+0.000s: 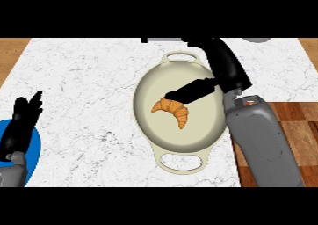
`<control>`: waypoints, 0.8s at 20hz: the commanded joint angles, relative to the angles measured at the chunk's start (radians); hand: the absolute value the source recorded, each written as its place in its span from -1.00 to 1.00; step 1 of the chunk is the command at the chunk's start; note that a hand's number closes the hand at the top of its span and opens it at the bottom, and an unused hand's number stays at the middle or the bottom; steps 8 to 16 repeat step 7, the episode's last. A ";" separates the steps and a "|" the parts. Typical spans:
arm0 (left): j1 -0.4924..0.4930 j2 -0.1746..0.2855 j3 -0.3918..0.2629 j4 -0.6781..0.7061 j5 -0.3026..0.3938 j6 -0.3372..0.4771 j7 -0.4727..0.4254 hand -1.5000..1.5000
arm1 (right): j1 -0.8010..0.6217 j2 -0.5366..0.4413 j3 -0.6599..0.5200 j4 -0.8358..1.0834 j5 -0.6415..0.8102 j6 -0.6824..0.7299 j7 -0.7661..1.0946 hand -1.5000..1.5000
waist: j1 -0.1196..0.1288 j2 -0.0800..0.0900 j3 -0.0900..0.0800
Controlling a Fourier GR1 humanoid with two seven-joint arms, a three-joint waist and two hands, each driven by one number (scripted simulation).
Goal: Pick the croissant from the cutting board and place it in the pot
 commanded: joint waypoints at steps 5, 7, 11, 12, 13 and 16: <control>-0.028 -0.016 -0.009 -0.017 -0.021 0.024 0.039 0.00 | 0.044 -0.060 -0.237 -0.031 -0.116 -0.088 -0.097 -1.00 | -0.012 -0.002 0.000; 0.018 -0.008 0.010 -0.031 -0.001 0.009 0.019 0.00 | 0.056 -0.097 -0.304 -0.051 -0.173 -0.066 -0.084 -1.00 | -0.010 -0.004 0.000; 0.018 -0.008 0.010 -0.031 -0.001 0.009 0.019 0.00 | 0.056 -0.097 -0.304 -0.051 -0.173 -0.066 -0.084 -1.00 | -0.010 -0.004 0.000; 0.018 -0.008 0.010 -0.031 -0.001 0.009 0.019 0.00 | 0.056 -0.097 -0.304 -0.051 -0.173 -0.066 -0.084 -1.00 | -0.010 -0.004 0.000; 0.018 -0.008 0.010 -0.031 -0.001 0.009 0.019 0.00 | 0.056 -0.097 -0.304 -0.051 -0.173 -0.066 -0.084 -1.00 | -0.010 -0.004 0.000; 0.018 -0.008 0.010 -0.031 -0.001 0.009 0.019 0.00 | 0.056 -0.097 -0.304 -0.051 -0.173 -0.066 -0.084 -1.00 | -0.010 -0.004 0.000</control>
